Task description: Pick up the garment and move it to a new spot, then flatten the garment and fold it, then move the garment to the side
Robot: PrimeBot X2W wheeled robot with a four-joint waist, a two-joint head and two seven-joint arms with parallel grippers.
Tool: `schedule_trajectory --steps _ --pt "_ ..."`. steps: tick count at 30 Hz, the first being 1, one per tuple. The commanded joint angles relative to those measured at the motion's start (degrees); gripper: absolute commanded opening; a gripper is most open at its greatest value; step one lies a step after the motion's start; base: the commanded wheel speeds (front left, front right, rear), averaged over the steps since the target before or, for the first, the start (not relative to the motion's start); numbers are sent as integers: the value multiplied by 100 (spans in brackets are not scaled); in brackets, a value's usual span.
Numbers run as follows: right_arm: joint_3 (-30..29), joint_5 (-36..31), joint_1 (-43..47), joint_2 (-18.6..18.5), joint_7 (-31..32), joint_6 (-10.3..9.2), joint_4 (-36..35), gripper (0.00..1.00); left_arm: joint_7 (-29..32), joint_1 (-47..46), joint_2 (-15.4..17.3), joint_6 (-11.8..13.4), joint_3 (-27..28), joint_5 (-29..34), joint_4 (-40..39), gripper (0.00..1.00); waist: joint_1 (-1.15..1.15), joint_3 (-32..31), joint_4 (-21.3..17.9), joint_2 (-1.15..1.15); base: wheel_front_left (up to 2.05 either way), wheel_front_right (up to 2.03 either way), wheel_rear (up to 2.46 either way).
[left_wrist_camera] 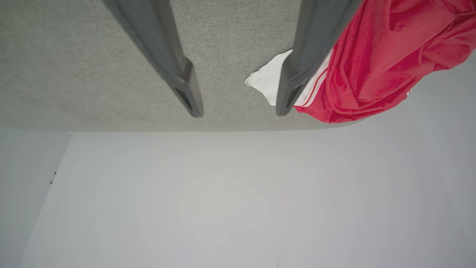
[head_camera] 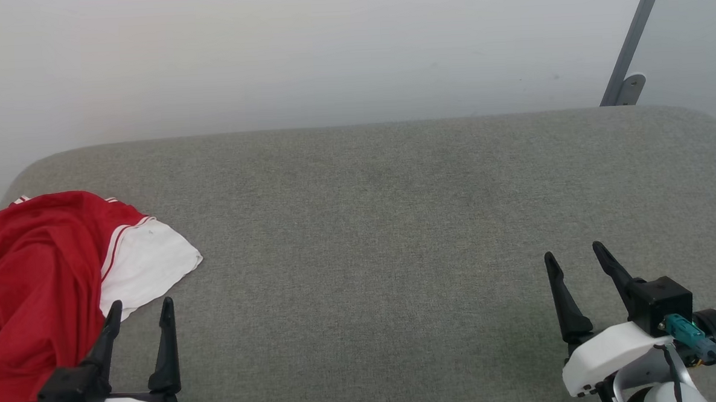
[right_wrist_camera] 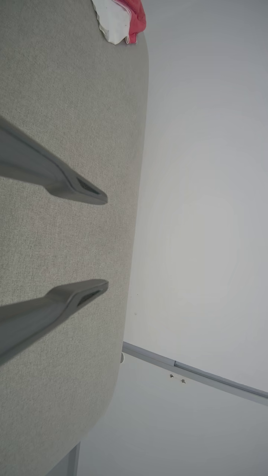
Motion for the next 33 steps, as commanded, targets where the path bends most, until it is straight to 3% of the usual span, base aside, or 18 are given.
schedule_trajectory --steps 1,17,27,33 --pt "-6 -34 41 17 -43 -2 -32 100 -41 57 10 -29 -2 12 7 100 0 0 -1 0 0 0 0" --pt "84 18 51 -59 -81 -2 -4 100 -40 -39 0 -7 161 -290 145 100 0 -33 201 0 0 0 0" --pt "405 134 -68 -134 -41 -2 8 100 21 -102 42 133 427 -503 283 100 0 -106 784 0 0 0 0" --pt "583 203 -76 -159 -14 -2 31 100 94 -63 78 221 503 -592 281 100 0 -170 1330 0 0 0 0"
